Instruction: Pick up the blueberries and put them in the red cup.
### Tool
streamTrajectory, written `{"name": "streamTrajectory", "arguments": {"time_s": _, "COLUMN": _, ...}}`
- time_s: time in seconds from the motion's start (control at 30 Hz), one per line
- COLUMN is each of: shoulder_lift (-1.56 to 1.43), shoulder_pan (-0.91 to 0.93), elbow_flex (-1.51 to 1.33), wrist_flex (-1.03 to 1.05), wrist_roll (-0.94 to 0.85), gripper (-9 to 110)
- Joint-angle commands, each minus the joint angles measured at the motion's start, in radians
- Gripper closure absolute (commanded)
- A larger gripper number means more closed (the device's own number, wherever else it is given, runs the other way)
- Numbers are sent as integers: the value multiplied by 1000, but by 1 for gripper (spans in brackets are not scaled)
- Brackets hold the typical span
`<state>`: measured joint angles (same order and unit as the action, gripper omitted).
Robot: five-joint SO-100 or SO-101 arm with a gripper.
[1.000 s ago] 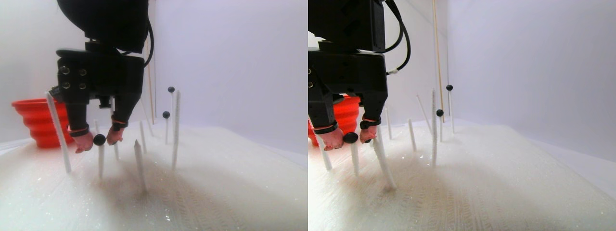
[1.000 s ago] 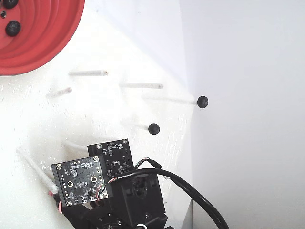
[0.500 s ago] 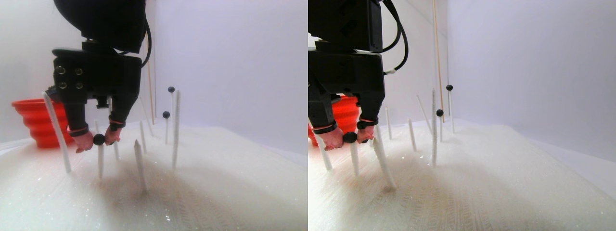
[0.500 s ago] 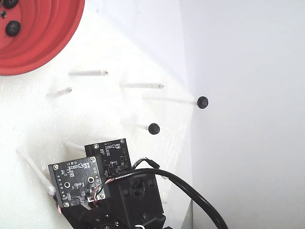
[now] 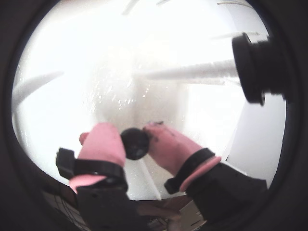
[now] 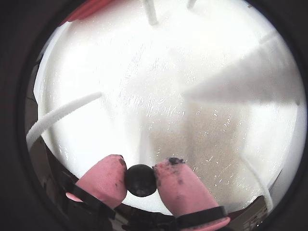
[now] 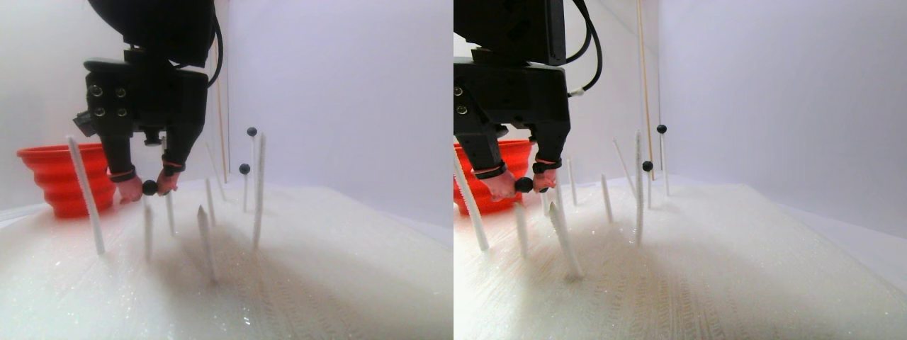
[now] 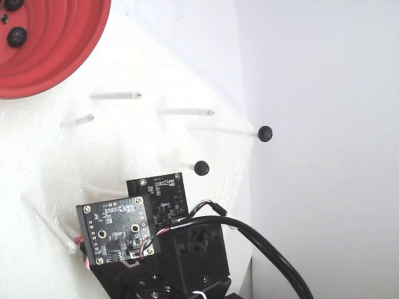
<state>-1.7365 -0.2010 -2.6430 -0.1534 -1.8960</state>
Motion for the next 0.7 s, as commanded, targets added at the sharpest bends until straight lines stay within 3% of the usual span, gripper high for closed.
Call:
{"name": "streamTrajectory", "arguments": {"time_s": 0.0, "shoulder_lift": -118, "shoulder_pan": -23, "elbow_flex": 2, "wrist_flex": 23, "wrist_roll": -8, "gripper": 92}}
{"name": "streamTrajectory", "arguments": {"time_s": 0.67, "shoulder_lift": -341, "shoulder_pan": -91, "elbow_flex": 6, "wrist_flex": 179, "wrist_roll": 12, "gripper": 91}}
